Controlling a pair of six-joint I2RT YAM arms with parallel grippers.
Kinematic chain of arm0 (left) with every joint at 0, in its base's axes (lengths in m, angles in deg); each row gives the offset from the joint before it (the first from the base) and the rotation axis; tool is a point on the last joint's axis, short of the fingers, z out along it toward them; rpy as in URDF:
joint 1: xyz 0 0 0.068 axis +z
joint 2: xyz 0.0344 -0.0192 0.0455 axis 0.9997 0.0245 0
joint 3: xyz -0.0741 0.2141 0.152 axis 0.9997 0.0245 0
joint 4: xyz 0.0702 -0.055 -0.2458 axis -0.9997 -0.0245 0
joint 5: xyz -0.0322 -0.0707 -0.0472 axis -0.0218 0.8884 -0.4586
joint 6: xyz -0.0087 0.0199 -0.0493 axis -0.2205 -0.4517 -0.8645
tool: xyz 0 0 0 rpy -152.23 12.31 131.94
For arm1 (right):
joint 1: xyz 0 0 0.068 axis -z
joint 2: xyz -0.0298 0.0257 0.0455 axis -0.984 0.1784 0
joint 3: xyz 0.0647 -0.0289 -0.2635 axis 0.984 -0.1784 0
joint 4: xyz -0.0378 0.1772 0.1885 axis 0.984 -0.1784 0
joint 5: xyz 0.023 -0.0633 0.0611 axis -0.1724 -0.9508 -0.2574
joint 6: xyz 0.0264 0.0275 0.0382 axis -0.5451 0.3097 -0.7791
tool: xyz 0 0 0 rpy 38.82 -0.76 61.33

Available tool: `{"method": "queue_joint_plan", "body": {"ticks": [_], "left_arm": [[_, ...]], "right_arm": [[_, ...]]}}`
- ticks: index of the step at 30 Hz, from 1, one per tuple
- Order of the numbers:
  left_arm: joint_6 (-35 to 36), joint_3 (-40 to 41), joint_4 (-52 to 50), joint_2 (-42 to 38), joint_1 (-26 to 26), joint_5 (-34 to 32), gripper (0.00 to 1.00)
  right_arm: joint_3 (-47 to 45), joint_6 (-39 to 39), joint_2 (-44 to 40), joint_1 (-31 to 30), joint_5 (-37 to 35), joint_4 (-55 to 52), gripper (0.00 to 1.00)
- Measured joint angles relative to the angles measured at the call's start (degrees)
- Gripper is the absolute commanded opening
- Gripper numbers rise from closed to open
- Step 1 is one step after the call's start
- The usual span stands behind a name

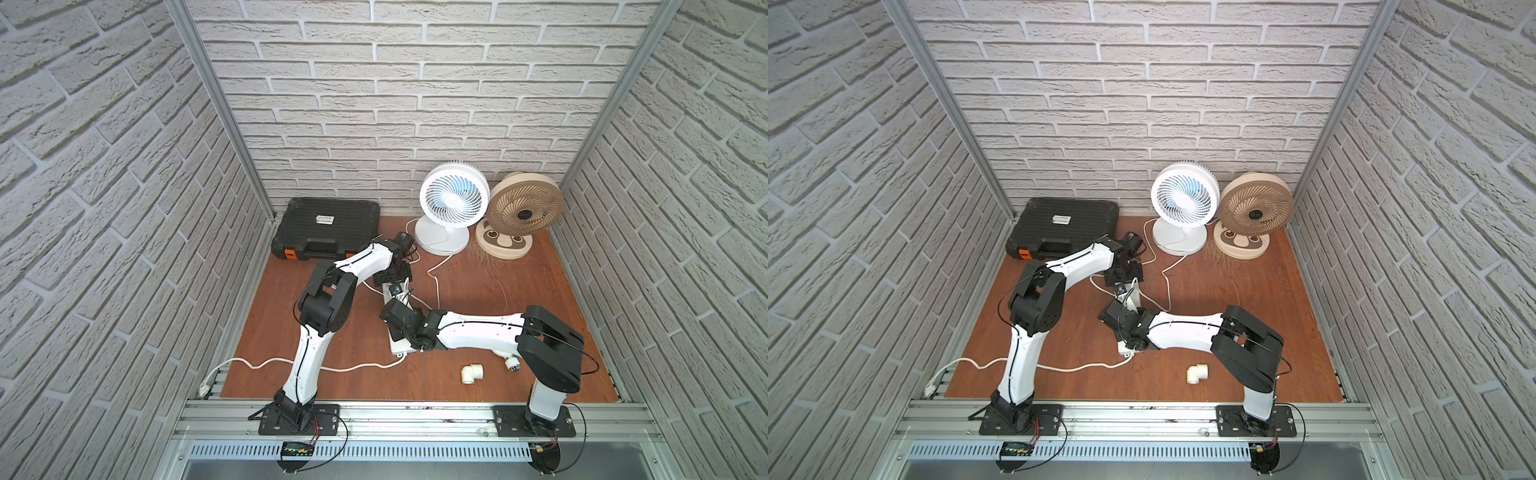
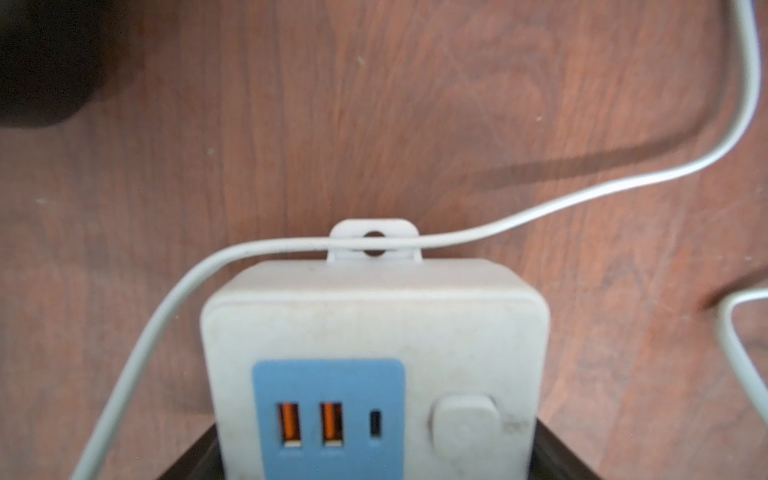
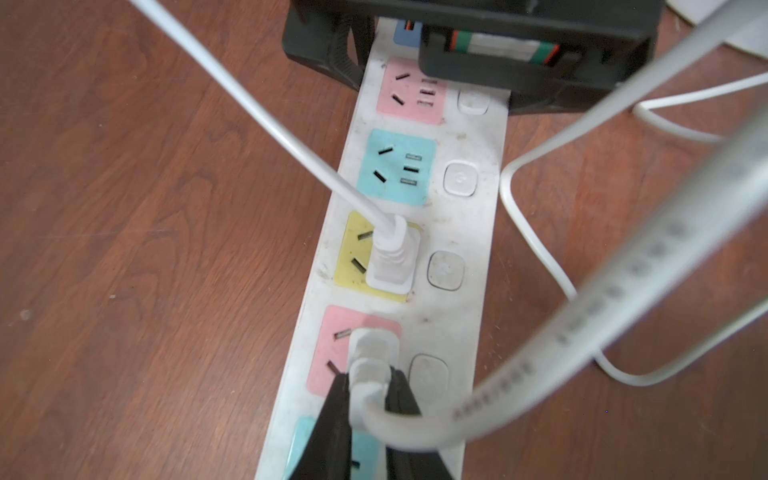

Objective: Unplug the desk fan from the power strip
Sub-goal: Remove the plug from the socket.

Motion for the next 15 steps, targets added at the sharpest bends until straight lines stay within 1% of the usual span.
{"method": "queue_joint_plan", "body": {"ticks": [3, 7, 10, 15], "left_arm": [[0.0, 0.0, 0.2, 0.0, -0.1, 0.1, 0.0], [0.0, 0.0, 0.8, 0.0, -0.2, 0.1, 0.0], [0.9, 0.0, 0.6, 0.0, -0.2, 0.3, 0.0], [1.3, 0.0, 0.6, 0.0, -0.2, 0.2, 0.0]], "right_arm": [[-2.6, -1.9, -2.1, 1.8, 4.0, 2.6, 0.03], [-4.9, -3.6, -4.6, 3.4, 7.2, 4.5, 0.03], [-5.6, -3.9, -6.4, 4.4, 6.4, 3.0, 0.03], [-5.7, -4.1, -6.7, 5.4, 5.5, 1.7, 0.03]]}}
